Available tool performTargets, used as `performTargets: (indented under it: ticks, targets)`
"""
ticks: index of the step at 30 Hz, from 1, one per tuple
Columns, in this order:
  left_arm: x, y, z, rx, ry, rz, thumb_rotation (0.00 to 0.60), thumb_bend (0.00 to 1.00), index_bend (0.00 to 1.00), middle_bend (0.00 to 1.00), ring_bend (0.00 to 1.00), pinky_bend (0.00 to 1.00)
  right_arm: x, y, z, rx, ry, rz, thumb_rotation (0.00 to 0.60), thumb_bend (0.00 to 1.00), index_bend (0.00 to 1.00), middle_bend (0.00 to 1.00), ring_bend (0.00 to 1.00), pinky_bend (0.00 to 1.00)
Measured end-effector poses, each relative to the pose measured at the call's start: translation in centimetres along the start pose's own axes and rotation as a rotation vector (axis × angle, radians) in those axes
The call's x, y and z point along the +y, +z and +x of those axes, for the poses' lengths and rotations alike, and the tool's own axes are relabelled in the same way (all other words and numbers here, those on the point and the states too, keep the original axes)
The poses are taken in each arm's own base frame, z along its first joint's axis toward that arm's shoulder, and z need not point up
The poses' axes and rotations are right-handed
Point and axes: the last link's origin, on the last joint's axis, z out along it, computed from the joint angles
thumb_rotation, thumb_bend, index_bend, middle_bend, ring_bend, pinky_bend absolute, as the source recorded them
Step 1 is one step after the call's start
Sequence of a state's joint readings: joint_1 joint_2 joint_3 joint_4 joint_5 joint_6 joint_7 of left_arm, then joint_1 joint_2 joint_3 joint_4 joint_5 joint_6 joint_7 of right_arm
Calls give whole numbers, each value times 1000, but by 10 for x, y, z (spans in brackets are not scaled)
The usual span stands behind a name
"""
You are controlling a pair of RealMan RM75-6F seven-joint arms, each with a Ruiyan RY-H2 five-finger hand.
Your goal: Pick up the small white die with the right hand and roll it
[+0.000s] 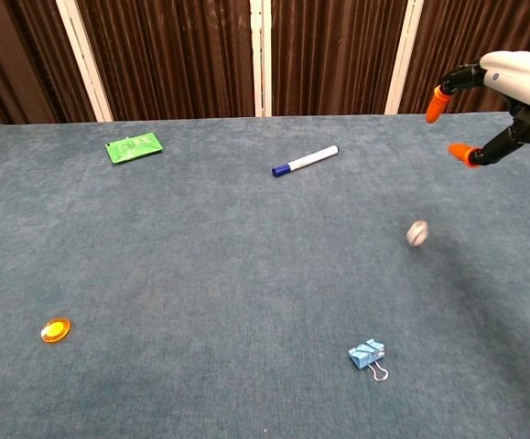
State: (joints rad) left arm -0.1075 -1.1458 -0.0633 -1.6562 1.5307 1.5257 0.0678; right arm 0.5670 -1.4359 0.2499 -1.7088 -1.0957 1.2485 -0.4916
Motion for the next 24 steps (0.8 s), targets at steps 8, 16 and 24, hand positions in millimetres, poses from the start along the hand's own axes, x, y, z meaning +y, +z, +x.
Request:
performTargets:
  ticks: [8, 16, 24]
  targets:
    - [1, -1, 0, 3, 2, -4, 600, 0, 0, 0, 0, 0, 11, -10, -1, -7, -12, -17, 600, 326, 339, 112, 0, 0]
    - [2, -3, -1, -2, 13, -8, 600, 0, 0, 0, 0, 0, 34, -33, -2, 2, -21, -32, 600, 277, 299, 57, 0, 0]
    - [1, -5, -4, -5, 25, -3, 600, 0, 0, 0, 0, 0, 69, -76, -5, 20, 9, -34, 600, 170, 108, 0, 0, 0]
